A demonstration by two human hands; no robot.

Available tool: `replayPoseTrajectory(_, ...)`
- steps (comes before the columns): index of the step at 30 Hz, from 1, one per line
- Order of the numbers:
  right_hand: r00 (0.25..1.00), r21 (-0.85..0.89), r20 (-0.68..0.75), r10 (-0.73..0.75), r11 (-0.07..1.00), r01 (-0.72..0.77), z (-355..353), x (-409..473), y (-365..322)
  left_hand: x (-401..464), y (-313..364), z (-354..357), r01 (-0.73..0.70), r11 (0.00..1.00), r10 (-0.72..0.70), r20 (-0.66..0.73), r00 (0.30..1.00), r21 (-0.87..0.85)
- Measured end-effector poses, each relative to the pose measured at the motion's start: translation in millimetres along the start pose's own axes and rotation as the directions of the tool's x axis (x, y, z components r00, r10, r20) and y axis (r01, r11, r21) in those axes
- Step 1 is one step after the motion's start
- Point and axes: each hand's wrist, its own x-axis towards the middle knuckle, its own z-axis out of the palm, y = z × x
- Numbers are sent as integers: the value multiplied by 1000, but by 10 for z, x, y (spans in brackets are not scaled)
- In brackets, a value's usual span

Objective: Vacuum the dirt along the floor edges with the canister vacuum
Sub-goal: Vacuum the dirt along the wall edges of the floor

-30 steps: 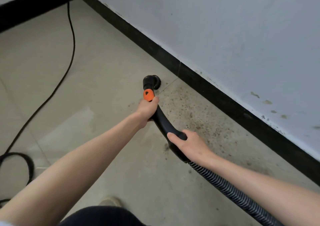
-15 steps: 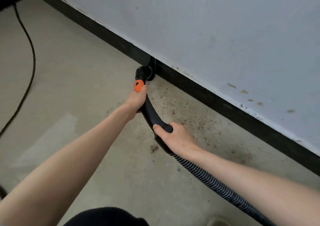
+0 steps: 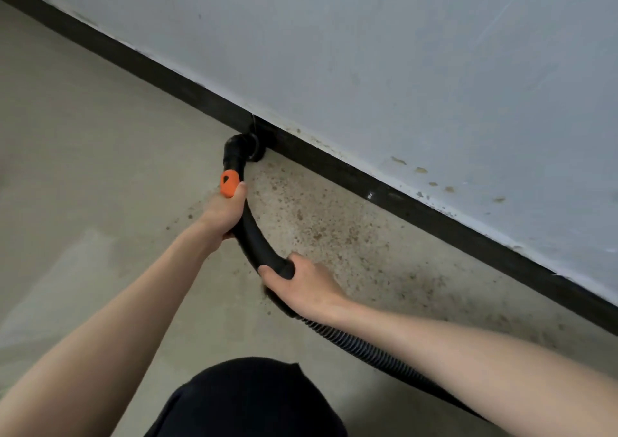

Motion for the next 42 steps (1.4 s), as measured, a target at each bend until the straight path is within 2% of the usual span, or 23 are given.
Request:
replayPoseTrajectory(4, 998, 12, 54, -22, 1000, 21, -26, 73, 151, -30, -47, 141, -5, 1000, 4, -103, 995, -8)
replayPoseTrajectory(7, 995, 154, 97, -32, 988, 16, -219, 34, 345, -165, 32, 332, -19, 1000, 18, -108, 994, -13)
replayPoseTrajectory(10, 956, 348, 291, -25, 934, -81, -434, 5, 546, -336, 72, 494, -10, 999, 6, -66, 998, -49)
replayPoseTrajectory(13, 902, 374, 432, -11, 912, -168, -564, -55, 679, -499, 48, 637, -3, 996, -3, -74, 997, -91)
replayPoseTrajectory(16, 886, 445, 463, -43, 875, -190, -614, -159, 777, -670, 30, 749, -18, 993, 10, -73, 997, -114)
replayPoseTrajectory(20, 905, 512, 420, -68, 841, -175, -580, -384, 839, -892, -28, 820, -36, 993, 23, -117, 993, -109)
replayPoseTrajectory(26, 967, 367, 229, -114, 930, 22, -461, -376, 916, -860, -180, 837, -48, 997, 39, -146, 989, -60)
replayPoseTrajectory(29, 964, 292, 169, -206, 945, 151, -363, -374, 984, -809, -282, 802, -79, 996, 69, -185, 980, -47)
replayPoseTrajectory(32, 936, 299, 170, -309, 921, 249, -237, -428, 1041, -852, -407, 694, -104, 993, 90, -210, 974, -59)
replayPoseTrajectory(35, 923, 294, 216, -320, 922, 251, -148, -479, 1043, -883, -560, 470, -122, 985, 82, -295, 952, -120)
replayPoseTrajectory(42, 883, -64, 226, -412, 898, 435, 236, -626, 791, -1095, -1080, -125, -148, 919, -67, -512, 856, -366)
